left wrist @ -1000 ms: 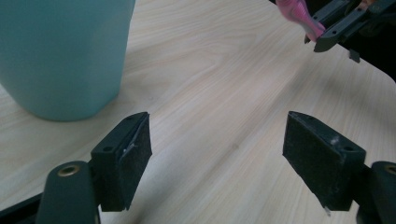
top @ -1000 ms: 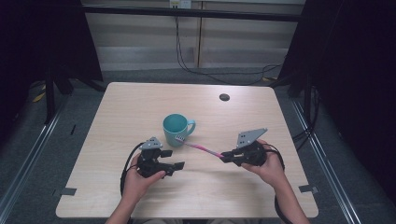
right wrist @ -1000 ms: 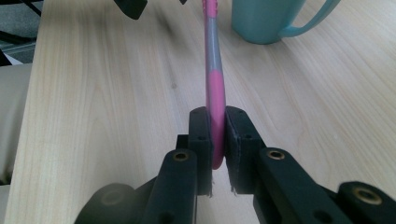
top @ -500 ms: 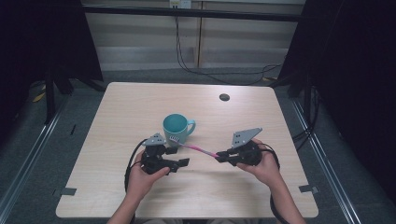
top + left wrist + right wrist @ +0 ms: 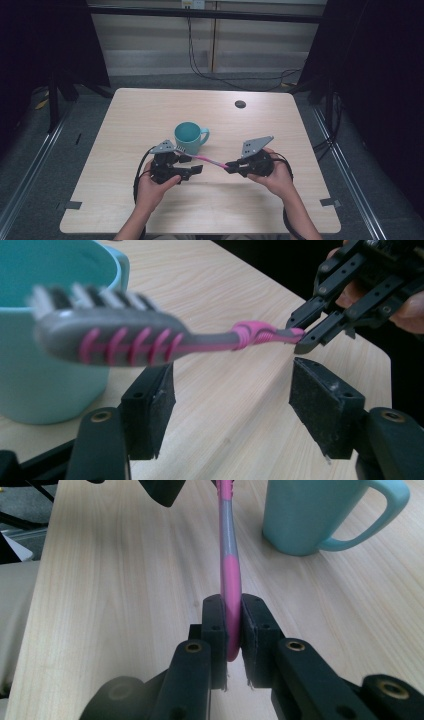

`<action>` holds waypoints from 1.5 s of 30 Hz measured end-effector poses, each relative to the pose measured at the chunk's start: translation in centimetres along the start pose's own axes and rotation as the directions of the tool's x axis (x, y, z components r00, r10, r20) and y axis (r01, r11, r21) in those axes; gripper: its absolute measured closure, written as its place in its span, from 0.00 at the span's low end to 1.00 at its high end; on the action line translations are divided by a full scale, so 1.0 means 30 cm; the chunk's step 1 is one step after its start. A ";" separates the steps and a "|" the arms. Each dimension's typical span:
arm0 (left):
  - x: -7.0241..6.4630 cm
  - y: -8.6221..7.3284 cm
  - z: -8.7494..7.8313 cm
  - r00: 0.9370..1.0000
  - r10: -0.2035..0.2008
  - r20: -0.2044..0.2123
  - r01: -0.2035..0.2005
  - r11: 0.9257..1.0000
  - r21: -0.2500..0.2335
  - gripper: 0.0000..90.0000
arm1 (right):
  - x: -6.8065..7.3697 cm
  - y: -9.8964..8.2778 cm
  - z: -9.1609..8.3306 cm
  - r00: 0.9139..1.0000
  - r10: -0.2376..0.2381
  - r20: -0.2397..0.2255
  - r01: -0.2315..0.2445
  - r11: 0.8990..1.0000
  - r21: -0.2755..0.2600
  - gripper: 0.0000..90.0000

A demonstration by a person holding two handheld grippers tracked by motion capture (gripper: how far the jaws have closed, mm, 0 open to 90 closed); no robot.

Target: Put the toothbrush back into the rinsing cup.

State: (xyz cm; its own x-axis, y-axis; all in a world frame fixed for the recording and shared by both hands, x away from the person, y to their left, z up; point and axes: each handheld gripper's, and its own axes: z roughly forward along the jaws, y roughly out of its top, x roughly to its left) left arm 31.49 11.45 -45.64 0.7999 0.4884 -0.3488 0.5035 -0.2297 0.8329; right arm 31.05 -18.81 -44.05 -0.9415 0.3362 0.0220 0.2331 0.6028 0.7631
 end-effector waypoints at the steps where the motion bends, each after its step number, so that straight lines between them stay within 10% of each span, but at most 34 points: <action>1: 0.000 0.001 -0.001 1.000 -0.003 0.008 0.003 1.000 -0.005 0.42 | -0.001 0.001 0.005 1.000 -0.003 -0.008 0.002 1.000 -0.007 0.91; 20: -0.009 0.049 -0.017 0.998 -0.031 0.051 0.036 0.995 -0.098 0.77 | 0.017 0.015 0.067 0.999 0.038 -0.002 -0.038 0.999 -0.017 0.91; 45: -0.008 0.096 0.010 0.996 -0.076 0.044 0.081 0.987 -0.136 0.89 | 0.056 0.038 0.173 0.992 0.111 -0.052 -0.113 0.993 -0.046 0.86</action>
State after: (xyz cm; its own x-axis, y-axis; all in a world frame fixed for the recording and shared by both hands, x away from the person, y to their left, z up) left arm 32.85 10.42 -43.30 0.7730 0.4667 -0.4297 0.5177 -0.0726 0.8525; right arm 31.01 -13.82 -46.50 -0.9215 0.3624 0.1401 0.3265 0.5271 0.7845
